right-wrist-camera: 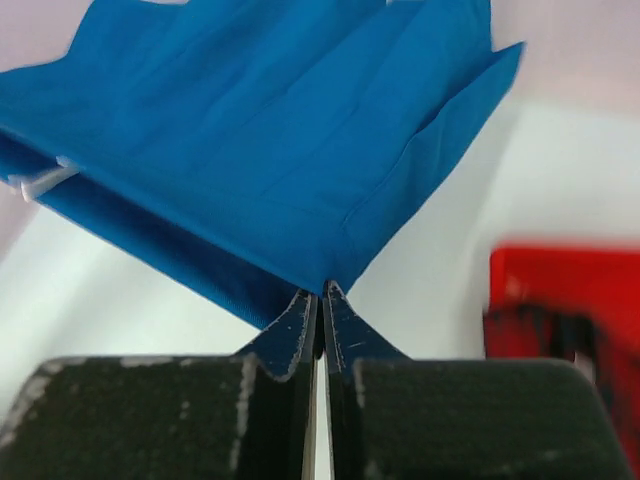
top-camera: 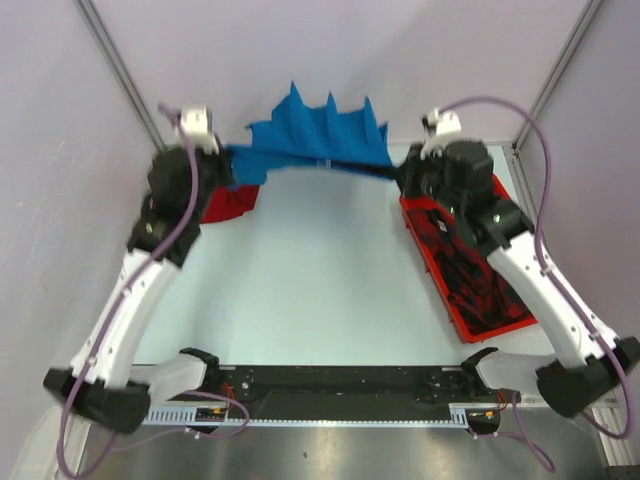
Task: Fold and stack the skirts
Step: Flatten out the skirt at the center of the board.
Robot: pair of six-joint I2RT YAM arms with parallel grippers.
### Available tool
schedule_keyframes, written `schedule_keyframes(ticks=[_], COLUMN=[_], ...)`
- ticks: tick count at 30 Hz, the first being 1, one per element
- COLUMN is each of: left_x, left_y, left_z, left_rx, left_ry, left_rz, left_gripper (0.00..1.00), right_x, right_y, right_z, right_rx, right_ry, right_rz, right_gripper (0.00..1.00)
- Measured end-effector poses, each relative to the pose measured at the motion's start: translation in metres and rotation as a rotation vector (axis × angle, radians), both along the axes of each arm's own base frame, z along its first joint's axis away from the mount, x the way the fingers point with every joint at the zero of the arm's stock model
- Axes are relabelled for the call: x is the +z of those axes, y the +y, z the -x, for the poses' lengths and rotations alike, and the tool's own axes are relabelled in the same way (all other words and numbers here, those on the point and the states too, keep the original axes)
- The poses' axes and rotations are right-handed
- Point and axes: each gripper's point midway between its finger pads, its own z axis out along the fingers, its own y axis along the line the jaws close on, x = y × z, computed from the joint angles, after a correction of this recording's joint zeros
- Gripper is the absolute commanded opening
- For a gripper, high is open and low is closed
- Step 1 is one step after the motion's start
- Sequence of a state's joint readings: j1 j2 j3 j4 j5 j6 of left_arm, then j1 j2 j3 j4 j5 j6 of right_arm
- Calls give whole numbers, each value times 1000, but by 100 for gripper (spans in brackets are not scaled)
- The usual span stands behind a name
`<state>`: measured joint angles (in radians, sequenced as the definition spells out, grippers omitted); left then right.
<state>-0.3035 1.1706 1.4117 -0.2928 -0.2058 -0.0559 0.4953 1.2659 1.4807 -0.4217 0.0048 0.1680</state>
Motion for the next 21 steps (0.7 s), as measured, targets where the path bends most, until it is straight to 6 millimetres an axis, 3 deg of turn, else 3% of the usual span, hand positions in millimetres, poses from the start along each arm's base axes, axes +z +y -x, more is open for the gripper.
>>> schedule_keyframes(ticks=[1, 2, 3, 4, 5, 7, 8, 10, 11, 12, 15, 17, 21], left_x=[-33, -61, -108, -151, -192, -262, -289, -310, -309, -305, -289, -284, -293], left_y=[-3, -6, -12, -15, -17, -12, -9, -1, 2, 5, 9, 4, -15], left_z=[13, 25, 43, 62, 81, 121, 143, 173, 180, 185, 190, 187, 179], left_rx=[-15, -21, -1, 22, 45, 115, 148, 214, 238, 257, 278, 265, 227], left_ry=[47, 84, 168, 253, 325, 488, 563, 645, 649, 640, 597, 590, 687], left_rz=[37, 70, 146, 197, 242, 309, 332, 392, 435, 478, 584, 611, 552], left_gripper=[21, 40, 46, 59, 70, 100, 100, 100, 100, 100, 100, 100, 100], right_x=[-24, -44, -74, -95, -121, -156, -171, -190, -197, -202, -203, -199, -194], right_y=[-4, -6, -9, -14, -18, -23, -22, -21, -22, -25, -32, -34, -26], right_z=[13, 23, 38, 51, 70, 104, 126, 163, 179, 192, 208, 208, 201], right_rx=[-2, -4, -16, -25, -33, -31, -6, 40, 62, 72, 70, 65, 67], right_ry=[48, 91, 154, 203, 270, 363, 414, 484, 514, 534, 548, 534, 513], right_rz=[10, 20, 34, 52, 85, 118, 132, 138, 135, 129, 88, 62, 42], right_gripper=[8, 16, 19, 22, 36, 53, 63, 79, 94, 100, 100, 100, 100])
